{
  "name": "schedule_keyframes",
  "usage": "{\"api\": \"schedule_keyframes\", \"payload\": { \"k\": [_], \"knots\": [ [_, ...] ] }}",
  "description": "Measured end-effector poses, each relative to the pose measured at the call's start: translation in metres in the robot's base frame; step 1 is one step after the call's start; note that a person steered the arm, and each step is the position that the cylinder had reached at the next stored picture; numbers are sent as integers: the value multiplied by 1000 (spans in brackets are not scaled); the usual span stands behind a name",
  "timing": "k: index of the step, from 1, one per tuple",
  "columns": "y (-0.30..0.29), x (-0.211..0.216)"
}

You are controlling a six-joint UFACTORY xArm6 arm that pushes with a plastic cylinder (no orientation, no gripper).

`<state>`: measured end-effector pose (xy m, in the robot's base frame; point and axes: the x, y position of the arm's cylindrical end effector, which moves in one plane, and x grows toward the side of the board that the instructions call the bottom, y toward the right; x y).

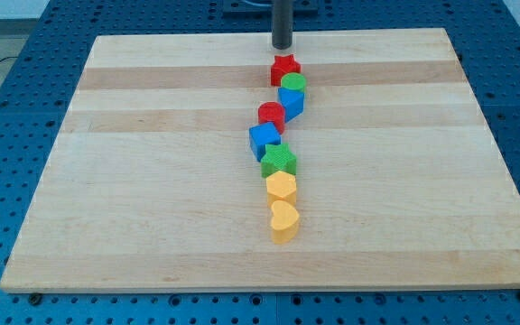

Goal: Separate the red star from the green circle

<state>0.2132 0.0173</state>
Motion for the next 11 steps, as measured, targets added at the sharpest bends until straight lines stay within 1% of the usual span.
{"api": "schedule_keyframes", "payload": {
  "k": [1,2,3,4,5,7,8,9,10,11],
  "knots": [
    [-21,-4],
    [-40,18],
    [-40,55],
    [-40,68],
    [-14,68],
    [82,69],
    [92,72],
    [60,68],
    [13,69],
    [-5,82]
  ]
}}
